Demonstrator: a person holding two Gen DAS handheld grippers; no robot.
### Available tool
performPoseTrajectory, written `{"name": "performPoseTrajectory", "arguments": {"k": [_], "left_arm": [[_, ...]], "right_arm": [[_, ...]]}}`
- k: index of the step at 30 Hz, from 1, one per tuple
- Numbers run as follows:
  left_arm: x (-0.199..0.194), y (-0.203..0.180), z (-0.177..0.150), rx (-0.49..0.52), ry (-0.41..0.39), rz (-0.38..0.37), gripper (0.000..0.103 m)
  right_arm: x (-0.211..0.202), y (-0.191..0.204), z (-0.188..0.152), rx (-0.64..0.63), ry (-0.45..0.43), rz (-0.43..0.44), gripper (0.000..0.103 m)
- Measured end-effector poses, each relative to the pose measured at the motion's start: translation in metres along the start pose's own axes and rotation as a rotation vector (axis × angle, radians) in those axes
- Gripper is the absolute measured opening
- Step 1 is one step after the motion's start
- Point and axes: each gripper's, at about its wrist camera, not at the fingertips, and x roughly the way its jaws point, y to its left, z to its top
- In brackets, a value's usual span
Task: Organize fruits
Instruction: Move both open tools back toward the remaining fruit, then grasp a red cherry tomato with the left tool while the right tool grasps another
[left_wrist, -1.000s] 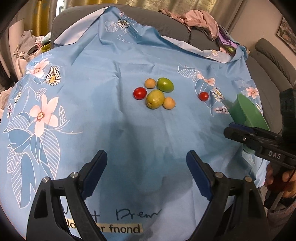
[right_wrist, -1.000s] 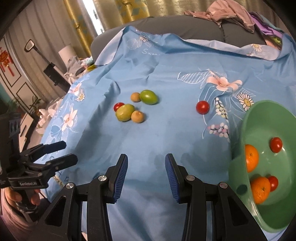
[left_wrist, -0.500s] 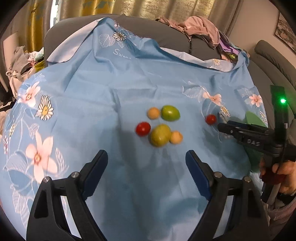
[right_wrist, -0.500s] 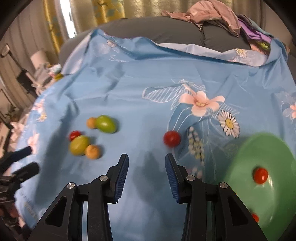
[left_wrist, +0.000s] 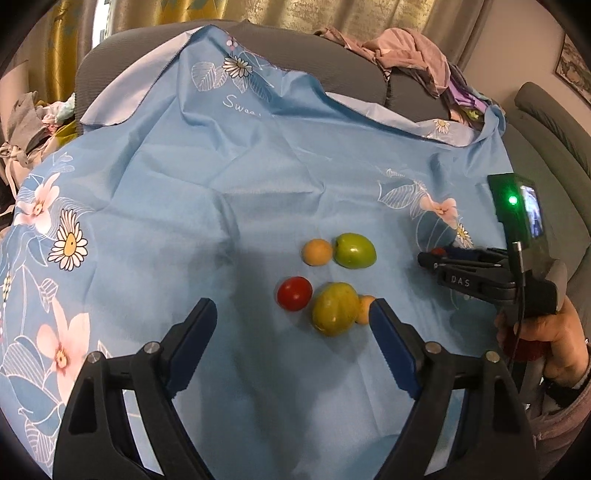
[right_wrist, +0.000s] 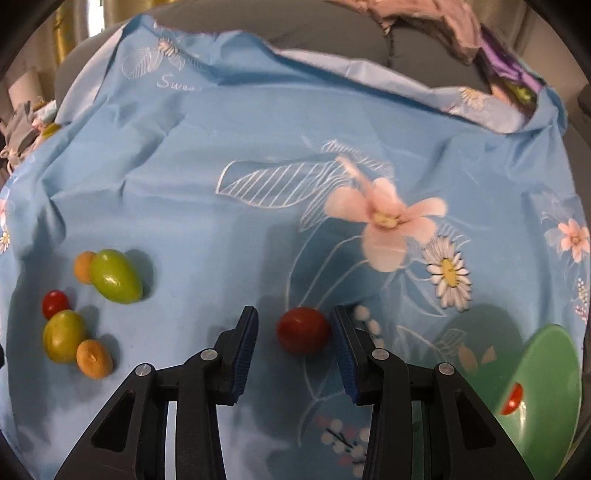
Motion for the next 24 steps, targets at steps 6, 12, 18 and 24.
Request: {"name": "performPoseTrajectory", "arguments": {"k": [6, 12, 18, 24], "left_arm": [[0.011, 0.003, 0.006, -0.027, 0.039, -0.023, 0.075], [0.029, 0.001, 0.015, -0.029, 0.084, 0.008, 0.061], [0.054, -0.006, 0.020, 0.017, 0.132, 0.074, 0.039], [0.060, -0.010, 0.015, 0.075, 0.129, 0.105, 0.033]], "right_arm": [[0.003, -0.008, -0.005, 0.047, 0.013, 0.098, 0.029], [-0.007, -0.001, -0.025, 0.066, -0.018, 0.240, 0.029], [-0.016, 0.003, -0.039, 0.057, -0.044, 0.313, 0.029], [-0.019, 0.001, -0.039, 0.048, -0.059, 0.359, 0.029]]}}
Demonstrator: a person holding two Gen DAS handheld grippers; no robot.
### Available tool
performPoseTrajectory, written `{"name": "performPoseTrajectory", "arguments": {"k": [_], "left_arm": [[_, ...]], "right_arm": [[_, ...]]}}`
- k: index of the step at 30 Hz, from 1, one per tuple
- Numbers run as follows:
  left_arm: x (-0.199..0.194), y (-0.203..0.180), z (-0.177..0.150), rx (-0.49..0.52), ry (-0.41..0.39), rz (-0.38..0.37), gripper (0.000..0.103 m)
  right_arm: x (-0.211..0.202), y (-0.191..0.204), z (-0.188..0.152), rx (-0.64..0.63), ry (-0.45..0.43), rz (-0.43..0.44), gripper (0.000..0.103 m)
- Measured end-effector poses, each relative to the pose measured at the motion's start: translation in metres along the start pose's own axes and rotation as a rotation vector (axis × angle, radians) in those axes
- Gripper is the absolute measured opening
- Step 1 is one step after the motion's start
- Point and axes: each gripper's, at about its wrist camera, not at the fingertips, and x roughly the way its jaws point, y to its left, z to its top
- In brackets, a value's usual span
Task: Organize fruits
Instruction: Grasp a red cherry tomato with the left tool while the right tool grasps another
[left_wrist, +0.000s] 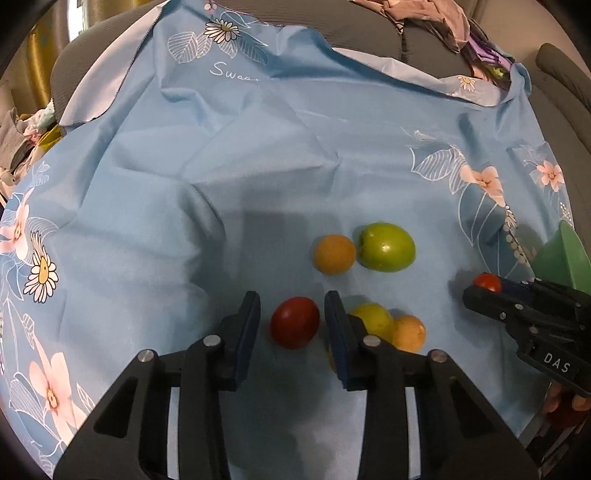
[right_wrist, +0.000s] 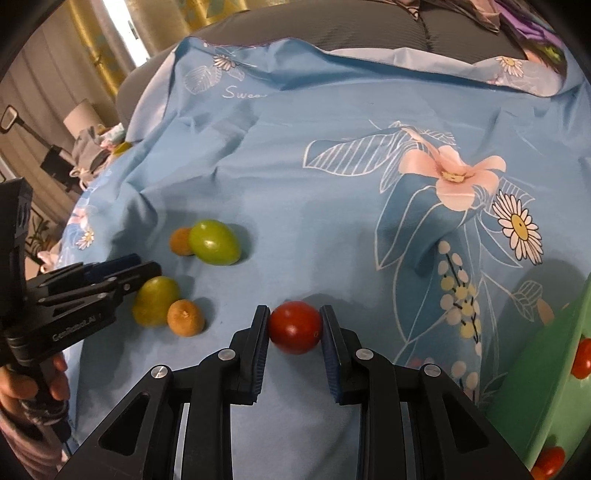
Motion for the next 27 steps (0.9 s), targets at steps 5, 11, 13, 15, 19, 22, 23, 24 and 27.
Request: {"name": "performPoseTrajectory", "arguments": {"k": [5, 11, 13, 15, 19, 22, 23, 24, 27], "left_arm": [[-0.002, -0.012, -0.005, 0.077, -0.021, -0.017, 0.025], [0.008, 0.007, -0.001, 0.001, 0.055, -0.132, 0.025], [0.005, 0.003, -0.003, 0.023, 0.050, -0.088, 0.024], [0.001, 0.000, -0.007, 0.056, 0.041, -0.054, 0.024], [0.002, 0.001, -0.010, 0.069, 0.037, -0.046, 0.024], [0.003, -0.001, -0.010, 0.075, 0.035, -0.035, 0.024], [0.002, -0.001, -0.011, 0.070, 0.033, -0.036, 0.024], [0.002, -0.001, -0.012, 0.059, 0.033, -0.042, 0.024], [-0.004, -0.002, -0.015, 0.044, 0.019, -0.047, 0.024]], "right_arm": [[-0.001, 0.000, -0.004, 0.011, -0.005, 0.037, 0.029], [-0.006, 0.002, -0.008, 0.008, -0.015, 0.058, 0.029], [-0.006, 0.002, -0.008, 0.004, -0.019, 0.059, 0.029], [-0.007, 0.003, -0.008, 0.002, -0.022, 0.058, 0.029], [-0.005, 0.004, -0.010, -0.007, -0.019, 0.053, 0.029], [-0.005, 0.004, -0.011, -0.004, -0.019, 0.057, 0.029], [-0.006, 0.004, -0.011, -0.003, -0.023, 0.062, 0.029], [-0.007, 0.004, -0.011, -0.003, -0.026, 0.065, 0.029], [-0.012, 0.004, -0.011, -0.004, -0.038, 0.066, 0.029]]}}
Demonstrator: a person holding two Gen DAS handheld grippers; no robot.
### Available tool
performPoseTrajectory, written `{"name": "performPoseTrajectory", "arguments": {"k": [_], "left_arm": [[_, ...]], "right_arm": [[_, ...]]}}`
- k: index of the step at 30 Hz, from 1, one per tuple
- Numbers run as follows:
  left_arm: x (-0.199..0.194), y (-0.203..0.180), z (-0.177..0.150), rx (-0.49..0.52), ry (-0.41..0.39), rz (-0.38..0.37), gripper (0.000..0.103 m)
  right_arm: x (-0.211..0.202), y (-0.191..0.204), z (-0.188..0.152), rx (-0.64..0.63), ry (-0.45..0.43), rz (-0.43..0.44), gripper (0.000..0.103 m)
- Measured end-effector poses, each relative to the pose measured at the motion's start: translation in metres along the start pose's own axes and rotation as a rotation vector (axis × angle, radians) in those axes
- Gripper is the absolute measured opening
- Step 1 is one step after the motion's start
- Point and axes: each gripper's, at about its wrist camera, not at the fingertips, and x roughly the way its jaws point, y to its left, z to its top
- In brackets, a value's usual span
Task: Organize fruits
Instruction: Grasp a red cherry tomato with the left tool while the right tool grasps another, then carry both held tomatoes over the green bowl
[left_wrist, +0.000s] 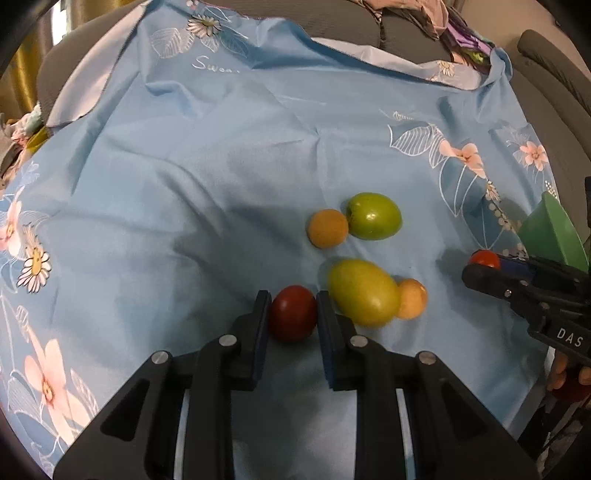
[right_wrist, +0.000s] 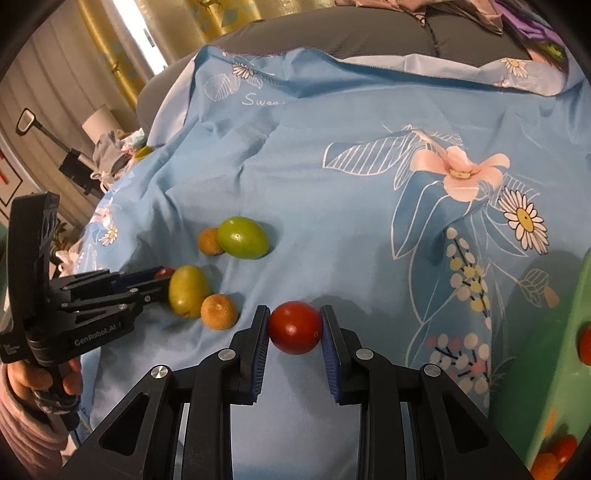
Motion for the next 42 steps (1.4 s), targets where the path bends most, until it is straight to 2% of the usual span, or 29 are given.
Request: {"name": "performPoseTrajectory", "arguments": {"k": [6, 16, 27, 42], "left_arm": [[-0.034, -0.002, -0.007, -0.031, -0.069, -0.035, 0.024], [-0.090, -0.043, -0.028, 0.018, -0.156, -0.067, 0.024], [-0.115, -0.086, -0.036, 0.081, -0.191, -0.067, 0.024], [-0.129, -0.160, -0.024, 0.210, -0.224, -0.118, 0.024]], "right_arm": [[-0.013, 0.001, -0.006, 0.007, -0.019, 0.021, 0.029], [-0.058, 0.007, -0.025, -0.013, -0.075, 0.059, 0.029], [-0.107, 0.007, -0.041, -0.012, -0.163, 0.070, 0.029], [-0.157, -0.029, -0.060, 0.059, -0.267, 0.041, 0.029]]}}
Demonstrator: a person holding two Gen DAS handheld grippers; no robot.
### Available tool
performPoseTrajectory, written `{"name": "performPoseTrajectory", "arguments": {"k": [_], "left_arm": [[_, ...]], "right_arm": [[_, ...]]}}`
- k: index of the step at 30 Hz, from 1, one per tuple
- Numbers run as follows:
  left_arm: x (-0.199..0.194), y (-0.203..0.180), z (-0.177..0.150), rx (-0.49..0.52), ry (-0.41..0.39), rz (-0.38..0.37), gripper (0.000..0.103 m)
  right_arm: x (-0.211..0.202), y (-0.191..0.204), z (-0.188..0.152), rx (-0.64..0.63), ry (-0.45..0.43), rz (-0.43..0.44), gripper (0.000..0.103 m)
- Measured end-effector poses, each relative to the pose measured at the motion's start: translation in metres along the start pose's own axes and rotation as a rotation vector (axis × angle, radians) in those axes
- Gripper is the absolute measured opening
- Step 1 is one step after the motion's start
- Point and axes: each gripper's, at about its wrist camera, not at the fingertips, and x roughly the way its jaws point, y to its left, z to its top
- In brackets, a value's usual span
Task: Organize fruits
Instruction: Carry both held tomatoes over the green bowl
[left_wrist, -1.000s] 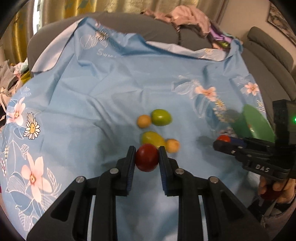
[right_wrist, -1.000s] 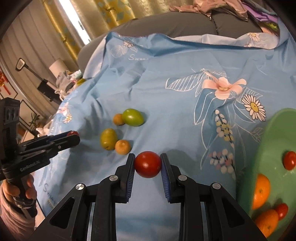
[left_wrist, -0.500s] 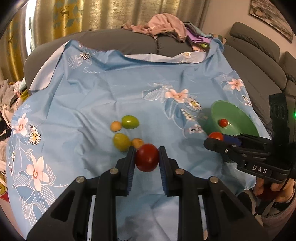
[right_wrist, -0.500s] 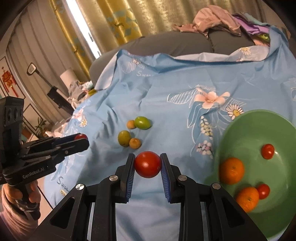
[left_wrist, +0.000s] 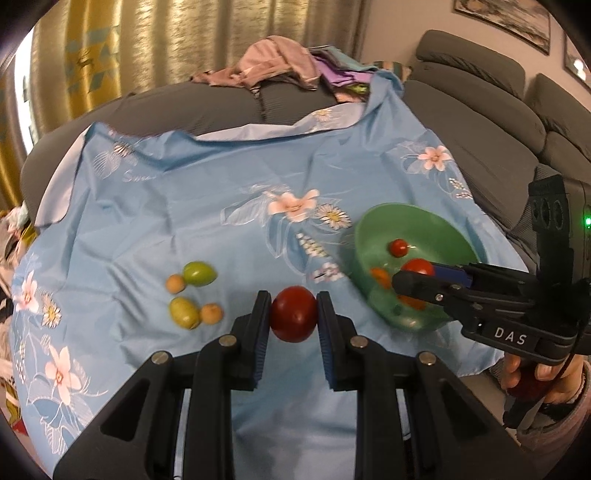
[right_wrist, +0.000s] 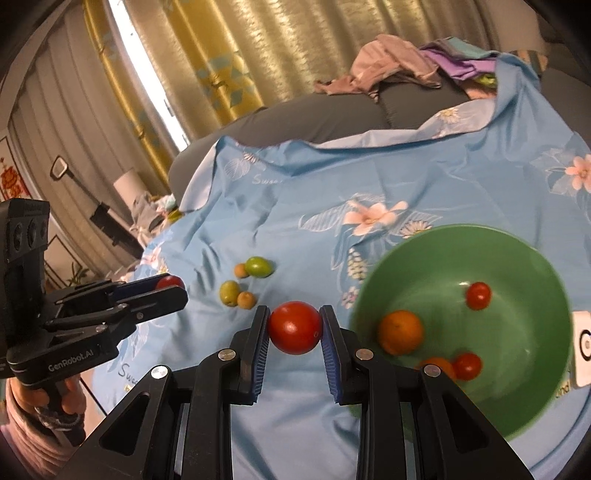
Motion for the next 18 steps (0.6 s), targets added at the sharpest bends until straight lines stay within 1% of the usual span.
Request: {"name": "performPoseTrajectory", "arguments": {"k": [9, 18], "left_arm": [[0.015, -0.043, 0.019, 0.077, 0.001, -0.058, 0.024], [0.039, -0.076, 0.034, 0.145, 0.032, -0.103, 0.024]], "right_arm": [[-0.024, -0.033, -0.003, 0.059, -0.049, -0.044, 0.029], [-0.038, -0.063, -0.006, 0.112, -0.071, -0.083, 0.029]]}}
